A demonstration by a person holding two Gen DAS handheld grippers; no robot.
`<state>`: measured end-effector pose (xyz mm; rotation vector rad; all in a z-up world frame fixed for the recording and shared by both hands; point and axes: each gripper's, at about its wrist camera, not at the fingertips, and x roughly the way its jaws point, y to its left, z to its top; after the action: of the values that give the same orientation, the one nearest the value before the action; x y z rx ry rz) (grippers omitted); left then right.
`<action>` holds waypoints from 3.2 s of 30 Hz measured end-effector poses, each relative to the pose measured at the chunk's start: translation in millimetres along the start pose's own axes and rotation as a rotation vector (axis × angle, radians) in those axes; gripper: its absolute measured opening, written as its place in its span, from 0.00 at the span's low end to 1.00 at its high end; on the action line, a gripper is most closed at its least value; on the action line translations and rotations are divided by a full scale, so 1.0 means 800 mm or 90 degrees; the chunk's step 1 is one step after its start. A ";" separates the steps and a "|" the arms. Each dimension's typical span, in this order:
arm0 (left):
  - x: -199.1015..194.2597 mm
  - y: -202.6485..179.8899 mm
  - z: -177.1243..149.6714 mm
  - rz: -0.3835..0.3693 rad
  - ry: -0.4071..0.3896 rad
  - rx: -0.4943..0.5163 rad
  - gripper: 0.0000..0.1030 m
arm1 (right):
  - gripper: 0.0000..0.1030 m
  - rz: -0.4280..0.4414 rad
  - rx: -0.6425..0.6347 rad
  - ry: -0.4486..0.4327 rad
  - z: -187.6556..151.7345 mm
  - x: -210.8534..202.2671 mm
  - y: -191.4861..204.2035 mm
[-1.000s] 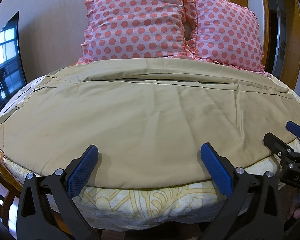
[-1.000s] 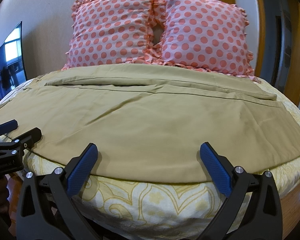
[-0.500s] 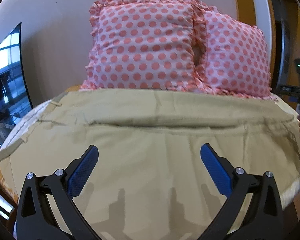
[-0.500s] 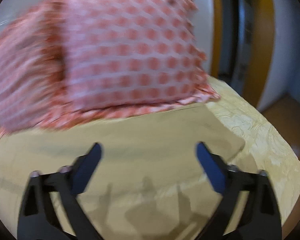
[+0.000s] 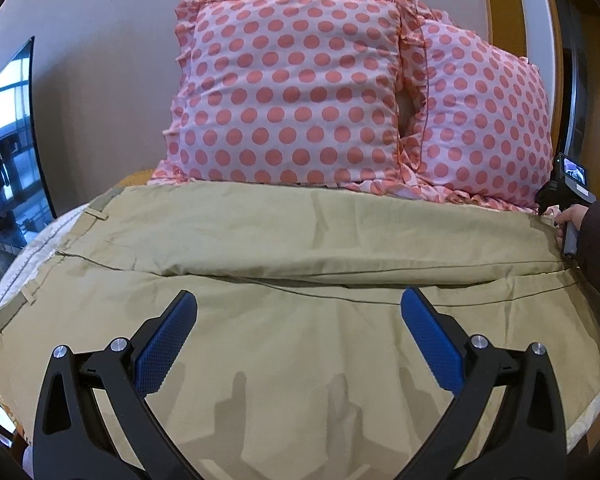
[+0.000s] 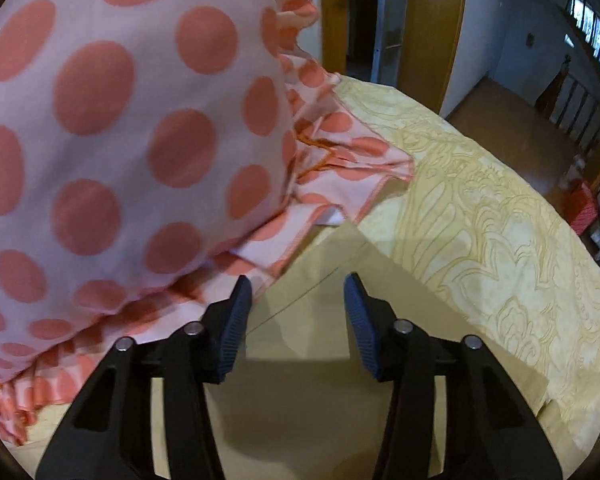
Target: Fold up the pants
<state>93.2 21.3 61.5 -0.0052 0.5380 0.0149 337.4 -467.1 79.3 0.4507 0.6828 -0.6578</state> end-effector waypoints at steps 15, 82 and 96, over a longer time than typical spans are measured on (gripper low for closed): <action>-0.013 0.020 -0.009 0.018 0.010 -0.028 0.99 | 0.03 0.281 0.094 -0.092 -0.081 -0.110 -0.120; -0.049 0.263 -0.014 -0.038 0.111 -0.387 0.08 | 0.01 0.439 0.240 -0.162 -0.241 -0.194 -0.349; -0.096 0.251 -0.120 -0.018 0.107 -0.384 0.08 | 0.01 0.360 0.271 -0.113 -0.285 -0.178 -0.386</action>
<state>-25.0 220.5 17.9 -0.6069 0.6845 0.1504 -55.8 -497.7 -31.5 0.9254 0.2175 -0.2924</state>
